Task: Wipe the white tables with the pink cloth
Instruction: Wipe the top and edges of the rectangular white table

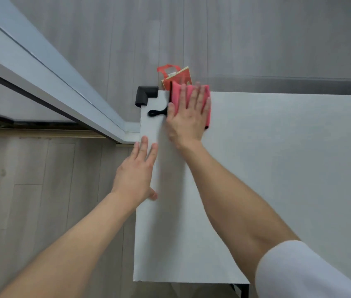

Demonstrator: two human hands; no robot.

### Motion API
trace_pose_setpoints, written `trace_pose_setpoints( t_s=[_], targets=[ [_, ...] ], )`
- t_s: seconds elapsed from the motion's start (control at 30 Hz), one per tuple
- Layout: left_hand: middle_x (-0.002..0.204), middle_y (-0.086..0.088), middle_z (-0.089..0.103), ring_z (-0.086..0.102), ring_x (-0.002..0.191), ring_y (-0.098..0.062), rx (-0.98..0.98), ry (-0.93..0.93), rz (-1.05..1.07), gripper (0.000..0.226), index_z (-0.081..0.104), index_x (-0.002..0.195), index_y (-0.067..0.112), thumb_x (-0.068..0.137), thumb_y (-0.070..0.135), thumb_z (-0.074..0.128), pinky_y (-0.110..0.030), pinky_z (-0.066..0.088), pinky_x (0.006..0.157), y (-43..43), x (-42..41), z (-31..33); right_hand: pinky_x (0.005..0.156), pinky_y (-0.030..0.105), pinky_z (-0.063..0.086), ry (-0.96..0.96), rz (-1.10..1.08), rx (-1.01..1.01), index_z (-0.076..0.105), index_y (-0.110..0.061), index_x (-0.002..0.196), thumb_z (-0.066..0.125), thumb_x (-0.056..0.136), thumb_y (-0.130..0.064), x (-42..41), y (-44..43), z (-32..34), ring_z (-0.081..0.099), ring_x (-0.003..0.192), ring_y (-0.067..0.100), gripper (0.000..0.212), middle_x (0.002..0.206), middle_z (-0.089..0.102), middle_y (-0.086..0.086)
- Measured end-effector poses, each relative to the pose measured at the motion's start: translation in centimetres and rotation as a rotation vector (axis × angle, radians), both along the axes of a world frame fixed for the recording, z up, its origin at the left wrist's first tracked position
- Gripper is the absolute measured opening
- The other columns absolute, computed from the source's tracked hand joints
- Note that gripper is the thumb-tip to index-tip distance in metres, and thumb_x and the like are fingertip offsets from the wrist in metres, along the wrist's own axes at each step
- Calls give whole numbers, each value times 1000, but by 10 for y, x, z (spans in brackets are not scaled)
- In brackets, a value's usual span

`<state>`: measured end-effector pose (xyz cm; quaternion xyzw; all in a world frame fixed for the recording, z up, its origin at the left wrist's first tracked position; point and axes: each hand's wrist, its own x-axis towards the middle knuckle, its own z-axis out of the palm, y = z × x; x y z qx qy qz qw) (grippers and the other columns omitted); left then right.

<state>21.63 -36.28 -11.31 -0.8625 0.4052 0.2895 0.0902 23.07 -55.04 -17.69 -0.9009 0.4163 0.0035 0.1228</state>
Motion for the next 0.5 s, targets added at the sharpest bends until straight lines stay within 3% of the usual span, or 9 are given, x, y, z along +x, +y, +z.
trace_pose_setpoints(
  t_s=[0.07, 0.13, 0.37, 0.43, 0.5],
  targets=[
    [177, -5, -30, -15, 168, -22, -17, 17, 19, 160, -20, 171, 22, 67, 66, 94, -35, 31, 128, 3, 0, -1, 135, 51, -5, 6, 214, 22, 9, -17, 175, 19, 112, -54, 26, 27, -1, -9, 169, 31, 74, 182, -2, 14],
    [177, -2, -31, -16, 167, -20, -25, 8, 21, 159, -19, 171, 25, 67, 68, 93, -36, 34, 127, 4, 2, -2, 136, 50, -2, -28, 272, 10, 10, -18, 175, 21, 113, -54, 15, 16, -6, -7, 169, 28, 72, 182, 0, 11],
    [178, -1, -28, -11, 168, -20, -19, -4, -6, 157, -18, 171, 30, 66, 75, 89, -41, 31, 130, 10, 8, 0, 137, 50, 3, -3, 237, -19, 7, -24, 175, 30, 115, -51, -148, 6, -4, -12, 168, 22, 69, 183, -6, 7],
    [181, -1, -20, -1, 169, -20, -38, 22, -19, 146, -9, 173, 31, 71, 76, 86, -42, 32, 129, 11, 13, 6, 137, 51, 1, 30, 169, -3, 5, -24, 175, 29, 115, -51, -150, 15, -5, -15, 168, 24, 70, 182, -8, 8],
    [183, 2, 5, 26, 163, -19, -113, 39, -29, 112, 17, 172, 32, 86, 69, 77, -43, 43, 122, 8, 30, 14, 136, 52, -1, 54, 109, -2, 2, -24, 175, 27, 115, -51, -118, 15, -7, -17, 167, 27, 70, 182, -10, 10]
  ],
)
